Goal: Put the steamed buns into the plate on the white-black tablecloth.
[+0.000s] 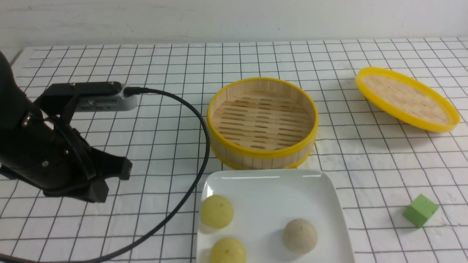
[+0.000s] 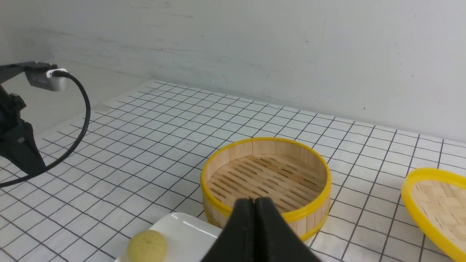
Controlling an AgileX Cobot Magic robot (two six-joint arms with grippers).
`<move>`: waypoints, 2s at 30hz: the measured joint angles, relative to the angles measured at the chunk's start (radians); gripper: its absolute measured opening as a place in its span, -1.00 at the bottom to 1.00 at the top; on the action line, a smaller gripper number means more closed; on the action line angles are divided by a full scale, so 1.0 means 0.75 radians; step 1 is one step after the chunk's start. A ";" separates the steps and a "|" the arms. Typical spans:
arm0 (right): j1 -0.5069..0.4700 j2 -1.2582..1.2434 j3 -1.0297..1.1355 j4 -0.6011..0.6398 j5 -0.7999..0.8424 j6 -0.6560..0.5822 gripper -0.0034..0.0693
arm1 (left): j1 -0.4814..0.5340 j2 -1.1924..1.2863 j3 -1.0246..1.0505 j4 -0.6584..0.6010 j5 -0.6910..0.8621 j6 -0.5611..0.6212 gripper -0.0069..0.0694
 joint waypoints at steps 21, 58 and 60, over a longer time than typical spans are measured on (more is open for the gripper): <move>0.000 -0.023 0.081 0.000 -0.006 -0.001 -0.89 | 0.000 0.000 0.000 0.017 0.000 -0.059 -0.57; -0.582 -0.453 0.836 -0.281 -0.073 -0.001 -0.81 | 0.000 -0.496 0.000 0.031 0.268 0.035 -0.81; -0.582 -0.453 0.836 -0.281 -0.073 -0.001 -0.80 | 0.000 -0.544 0.000 0.031 0.268 0.049 -0.81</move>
